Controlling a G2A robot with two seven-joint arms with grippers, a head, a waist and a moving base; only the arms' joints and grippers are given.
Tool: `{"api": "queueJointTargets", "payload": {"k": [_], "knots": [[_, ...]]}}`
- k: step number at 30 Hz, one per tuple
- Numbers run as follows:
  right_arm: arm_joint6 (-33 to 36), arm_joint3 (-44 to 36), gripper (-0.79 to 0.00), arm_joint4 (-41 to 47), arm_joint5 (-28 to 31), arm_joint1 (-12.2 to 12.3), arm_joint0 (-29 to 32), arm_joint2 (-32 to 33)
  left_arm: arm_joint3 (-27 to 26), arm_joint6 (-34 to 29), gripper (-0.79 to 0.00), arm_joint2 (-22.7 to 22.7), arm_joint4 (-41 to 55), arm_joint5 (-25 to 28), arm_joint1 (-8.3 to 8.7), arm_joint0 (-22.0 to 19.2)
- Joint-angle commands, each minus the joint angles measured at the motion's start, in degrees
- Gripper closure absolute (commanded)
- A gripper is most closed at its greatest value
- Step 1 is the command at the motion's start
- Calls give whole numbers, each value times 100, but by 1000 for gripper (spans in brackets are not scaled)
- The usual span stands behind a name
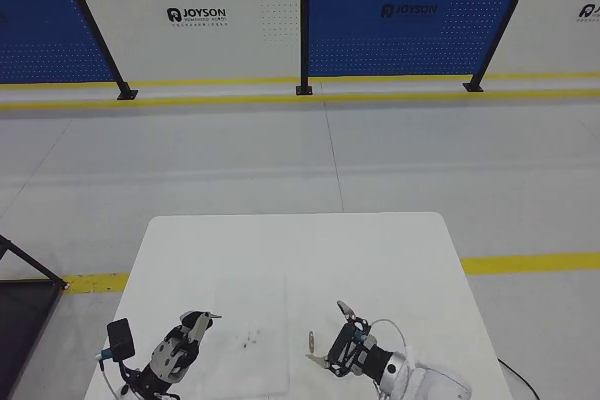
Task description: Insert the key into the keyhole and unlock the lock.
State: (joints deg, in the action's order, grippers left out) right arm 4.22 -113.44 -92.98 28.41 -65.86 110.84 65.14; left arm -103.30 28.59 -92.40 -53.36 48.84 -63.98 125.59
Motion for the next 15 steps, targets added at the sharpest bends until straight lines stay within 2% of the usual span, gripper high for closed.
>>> {"api": "queueJointTargets", "payload": {"k": [1, 4, 7, 9, 15], "knots": [[162, 37, -785, -156, 113, 3, 18, -205, -1, 1, 0, -1, 0, 1, 0, 1], [236, 204, -785, 54, 169, -4, 18, -358, -1, 1, 0, -1, 0, 1, 0, 1], [640, 394, -785, 146, -225, -47, -16, -564, -1, 1, 0, -1, 0, 1, 0, 1], [881, 474, -785, 41, -746, -91, -70, -717, -1, 1, 0, -1, 0, 1, 0, 1], [1149, 831, -785, 162, -1510, -202, -330, -1071, -1, 1, 0, -1, 0, 1, 0, 1]]}}
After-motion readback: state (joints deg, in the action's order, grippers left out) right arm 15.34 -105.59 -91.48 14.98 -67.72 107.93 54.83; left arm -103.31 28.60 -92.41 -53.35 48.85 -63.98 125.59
